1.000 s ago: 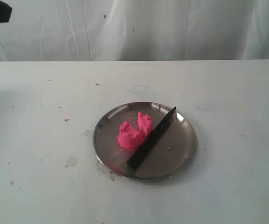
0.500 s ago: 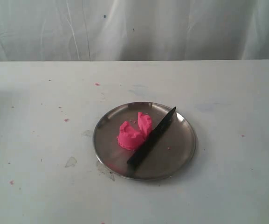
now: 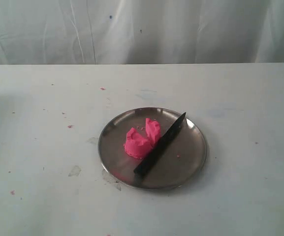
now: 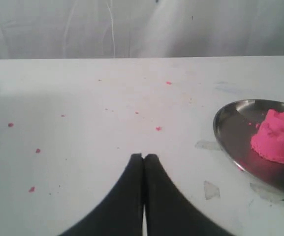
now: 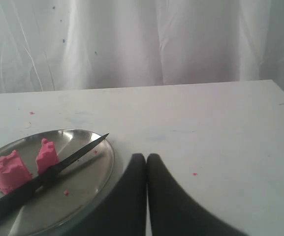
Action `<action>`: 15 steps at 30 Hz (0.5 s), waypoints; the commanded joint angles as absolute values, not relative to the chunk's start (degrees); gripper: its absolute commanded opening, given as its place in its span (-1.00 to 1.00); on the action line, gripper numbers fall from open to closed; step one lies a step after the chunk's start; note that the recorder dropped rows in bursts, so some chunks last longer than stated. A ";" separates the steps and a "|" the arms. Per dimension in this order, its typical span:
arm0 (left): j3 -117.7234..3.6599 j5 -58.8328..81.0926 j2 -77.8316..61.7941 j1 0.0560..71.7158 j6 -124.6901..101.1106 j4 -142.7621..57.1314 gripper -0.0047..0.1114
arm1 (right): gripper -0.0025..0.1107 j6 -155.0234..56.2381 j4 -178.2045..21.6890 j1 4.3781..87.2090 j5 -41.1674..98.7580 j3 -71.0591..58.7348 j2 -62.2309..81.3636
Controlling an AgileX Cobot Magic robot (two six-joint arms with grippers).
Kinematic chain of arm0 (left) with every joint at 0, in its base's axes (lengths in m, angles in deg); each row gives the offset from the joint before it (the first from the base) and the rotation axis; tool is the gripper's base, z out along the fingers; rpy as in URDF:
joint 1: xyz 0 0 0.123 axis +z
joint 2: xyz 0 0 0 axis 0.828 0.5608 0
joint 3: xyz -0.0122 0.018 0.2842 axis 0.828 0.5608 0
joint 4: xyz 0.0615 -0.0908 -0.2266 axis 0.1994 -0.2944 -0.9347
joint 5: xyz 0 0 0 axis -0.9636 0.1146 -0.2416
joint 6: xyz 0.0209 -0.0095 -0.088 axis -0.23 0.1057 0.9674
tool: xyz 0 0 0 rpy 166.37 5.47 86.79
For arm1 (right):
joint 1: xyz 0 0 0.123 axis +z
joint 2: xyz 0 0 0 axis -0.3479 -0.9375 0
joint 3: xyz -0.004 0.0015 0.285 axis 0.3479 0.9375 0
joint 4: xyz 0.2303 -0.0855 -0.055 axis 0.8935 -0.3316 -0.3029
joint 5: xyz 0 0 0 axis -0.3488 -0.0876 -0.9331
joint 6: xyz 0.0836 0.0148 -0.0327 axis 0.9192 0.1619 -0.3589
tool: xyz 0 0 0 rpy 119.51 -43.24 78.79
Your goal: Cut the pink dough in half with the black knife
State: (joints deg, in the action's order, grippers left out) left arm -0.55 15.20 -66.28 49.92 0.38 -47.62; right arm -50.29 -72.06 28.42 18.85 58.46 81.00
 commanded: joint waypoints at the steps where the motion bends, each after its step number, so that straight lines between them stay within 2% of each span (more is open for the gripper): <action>1: 3.66 16.05 -71.63 50.03 1.01 -47.91 -0.92 | -0.96 -50.08 -72.34 28.00 18.96 58.73 81.36; 7: 3.66 7.68 -75.45 50.03 1.01 -47.91 -0.92 | -0.96 -50.08 -72.34 28.00 18.96 58.73 81.36; 15: 3.66 7.02 -77.83 50.03 1.01 -47.91 -0.92 | -0.96 -50.08 -72.34 28.00 18.96 58.73 81.36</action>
